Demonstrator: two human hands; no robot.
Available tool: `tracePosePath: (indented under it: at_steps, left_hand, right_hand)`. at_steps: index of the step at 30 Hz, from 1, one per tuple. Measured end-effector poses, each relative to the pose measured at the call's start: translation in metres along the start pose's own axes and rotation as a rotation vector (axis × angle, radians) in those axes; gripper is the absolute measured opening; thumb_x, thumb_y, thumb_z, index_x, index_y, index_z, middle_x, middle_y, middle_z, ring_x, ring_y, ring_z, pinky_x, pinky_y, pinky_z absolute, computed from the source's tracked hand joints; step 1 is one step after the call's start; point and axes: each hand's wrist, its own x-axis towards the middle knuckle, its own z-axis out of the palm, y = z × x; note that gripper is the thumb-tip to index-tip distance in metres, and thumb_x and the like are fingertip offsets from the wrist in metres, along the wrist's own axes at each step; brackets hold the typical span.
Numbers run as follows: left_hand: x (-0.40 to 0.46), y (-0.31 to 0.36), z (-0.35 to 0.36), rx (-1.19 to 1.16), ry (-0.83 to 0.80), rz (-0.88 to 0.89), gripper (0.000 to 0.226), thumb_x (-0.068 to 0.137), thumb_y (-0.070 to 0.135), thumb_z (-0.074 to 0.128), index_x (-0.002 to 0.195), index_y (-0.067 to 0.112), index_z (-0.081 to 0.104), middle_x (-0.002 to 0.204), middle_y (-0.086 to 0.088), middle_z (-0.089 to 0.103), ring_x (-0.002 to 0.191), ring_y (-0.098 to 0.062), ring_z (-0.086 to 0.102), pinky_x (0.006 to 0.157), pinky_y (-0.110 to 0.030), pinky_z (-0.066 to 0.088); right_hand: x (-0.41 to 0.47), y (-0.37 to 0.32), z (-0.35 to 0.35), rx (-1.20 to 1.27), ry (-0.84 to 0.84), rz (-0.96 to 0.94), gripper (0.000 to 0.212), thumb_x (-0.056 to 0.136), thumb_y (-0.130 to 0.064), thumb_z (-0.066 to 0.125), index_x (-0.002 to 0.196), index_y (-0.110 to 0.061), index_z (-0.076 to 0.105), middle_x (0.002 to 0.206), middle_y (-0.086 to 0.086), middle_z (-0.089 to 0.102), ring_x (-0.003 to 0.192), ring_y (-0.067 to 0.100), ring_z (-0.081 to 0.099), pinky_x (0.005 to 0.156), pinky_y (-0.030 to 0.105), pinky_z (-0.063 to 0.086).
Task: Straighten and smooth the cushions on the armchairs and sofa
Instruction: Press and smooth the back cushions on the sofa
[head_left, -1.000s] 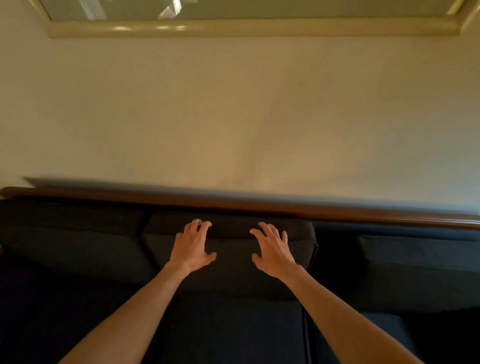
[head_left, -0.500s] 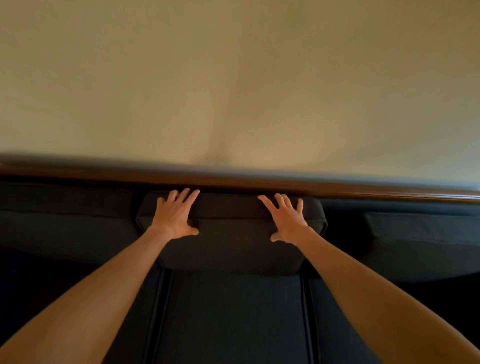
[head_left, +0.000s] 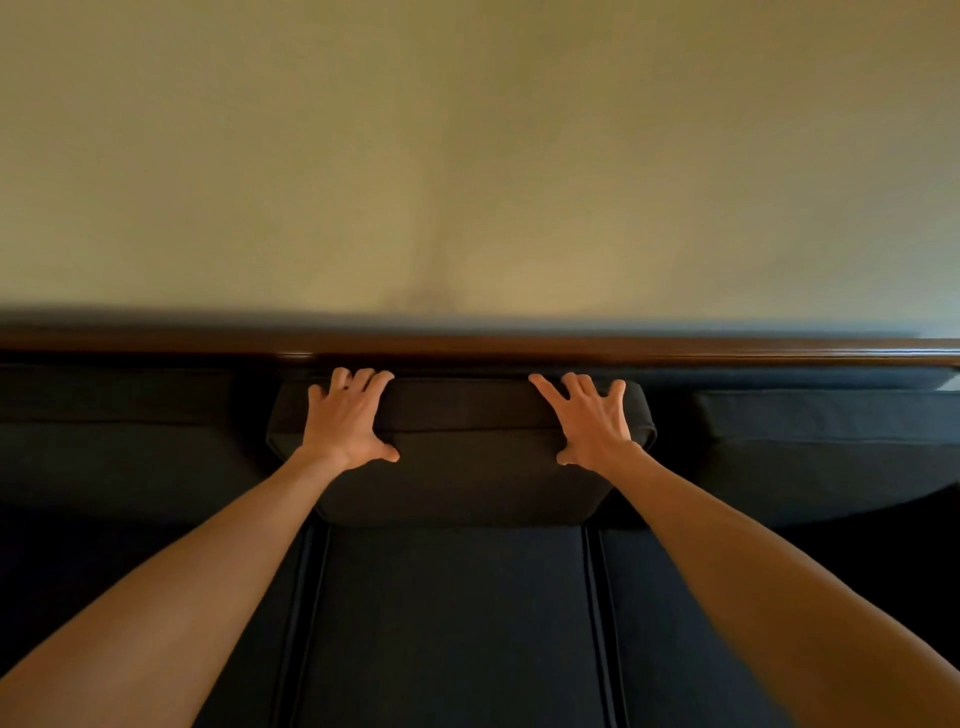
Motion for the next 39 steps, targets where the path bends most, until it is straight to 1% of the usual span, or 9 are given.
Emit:
tracePosePath:
  at_steps: [12, 14, 17, 23, 26, 31, 35, 37, 39]
  left_hand:
    - [-0.01, 0.01, 0.011, -0.037, 0.076, -0.004, 0.109, 0.073, 0.055, 0.077, 0.155, 0.027, 0.011, 0.161, -0.003, 0.016, 0.147, -0.031, 0.017, 0.114, -0.052, 0.025]
    - [-0.015, 0.007, 0.015, -0.094, 0.124, 0.023, 0.099, 0.079, 0.047, 0.075, 0.155, 0.026, 0.015, 0.162, -0.004, 0.014, 0.148, -0.028, 0.017, 0.117, -0.049, 0.023]
    - [-0.018, -0.004, 0.02, -0.191, 0.164, 0.032, 0.083, 0.084, 0.035, 0.074, 0.151, 0.023, 0.028, 0.157, -0.006, 0.025, 0.147, -0.023, 0.023, 0.118, -0.044, 0.025]
    - [-0.006, -0.028, 0.008, -0.284, 0.099, 0.125, 0.07, 0.091, 0.033, 0.066, 0.151, 0.026, 0.031, 0.156, 0.0, 0.029, 0.147, -0.02, 0.024, 0.119, -0.041, 0.023]
    - [-0.01, -0.067, 0.004, -0.3, 0.046, 0.146, 0.077, 0.086, 0.045, 0.069, 0.15, 0.028, 0.031, 0.158, 0.002, 0.026, 0.149, -0.02, 0.017, 0.12, -0.045, 0.019]
    - [-0.028, -0.187, 0.011, -0.227, 0.004, 0.093, 0.101, 0.074, 0.052, 0.078, 0.153, 0.029, 0.02, 0.162, 0.002, 0.016, 0.151, -0.021, 0.006, 0.12, -0.051, 0.014]
    - [-0.038, -0.305, 0.016, -0.155, -0.022, 0.047, 0.109, 0.074, 0.046, 0.079, 0.155, 0.031, 0.008, 0.164, 0.002, 0.005, 0.152, -0.021, -0.001, 0.121, -0.051, 0.01]
    - [-0.041, -0.361, 0.02, -0.115, -0.028, 0.047, 0.114, 0.075, 0.041, 0.081, 0.155, 0.035, 0.0, 0.165, 0.003, 0.0, 0.152, -0.02, -0.005, 0.12, -0.053, 0.007]
    - [-0.046, -0.407, 0.023, -0.089, -0.035, 0.039, 0.119, 0.074, 0.035, 0.083, 0.154, 0.039, -0.005, 0.165, 0.003, -0.002, 0.151, -0.02, -0.008, 0.12, -0.056, 0.006]
  right_hand:
    - [-0.005, 0.005, 0.005, 0.036, -0.031, 0.057, 0.129, 0.071, -0.045, 0.083, 0.154, -0.034, -0.014, 0.162, 0.01, 0.009, 0.151, 0.03, 0.007, 0.109, 0.069, 0.018]
    - [-0.002, 0.006, 0.002, 0.05, -0.039, 0.079, 0.129, 0.071, -0.044, 0.083, 0.154, -0.034, -0.015, 0.163, 0.01, 0.007, 0.151, 0.03, 0.004, 0.11, 0.069, 0.017]
    - [0.003, 0.0, -0.002, 0.076, -0.053, 0.122, 0.13, 0.071, -0.04, 0.084, 0.153, -0.034, -0.016, 0.164, 0.01, 0.003, 0.152, 0.03, -0.002, 0.111, 0.069, 0.014]
    - [0.008, -0.025, -0.01, 0.08, -0.106, 0.272, 0.123, 0.078, -0.035, 0.08, 0.153, -0.028, -0.018, 0.164, 0.014, -0.003, 0.151, 0.033, -0.009, 0.114, 0.07, 0.011]
    - [0.016, -0.074, -0.029, 0.165, -0.167, 0.296, 0.123, 0.077, -0.047, 0.074, 0.154, -0.021, -0.019, 0.163, 0.016, -0.012, 0.149, 0.038, -0.013, 0.111, 0.074, 0.003]
    - [0.045, -0.229, -0.067, 0.368, 0.008, -0.1, 0.116, 0.073, -0.049, 0.067, 0.155, -0.025, -0.012, 0.164, 0.003, -0.012, 0.149, 0.025, -0.021, 0.112, 0.067, -0.012]
    - [0.08, -0.348, -0.093, 0.389, 0.017, -0.245, 0.108, 0.077, -0.053, 0.066, 0.156, -0.025, -0.002, 0.165, 0.0, -0.005, 0.151, 0.02, -0.014, 0.116, 0.064, -0.007]
    - [0.098, -0.392, -0.094, 0.373, -0.015, -0.208, 0.107, 0.081, -0.052, 0.067, 0.156, -0.027, -0.004, 0.165, 0.0, -0.006, 0.151, 0.021, -0.011, 0.117, 0.062, -0.003]
    - [0.106, -0.426, -0.091, 0.399, -0.067, -0.128, 0.108, 0.083, -0.045, 0.071, 0.155, -0.031, -0.009, 0.165, 0.001, -0.01, 0.152, 0.025, -0.005, 0.118, 0.059, 0.01]
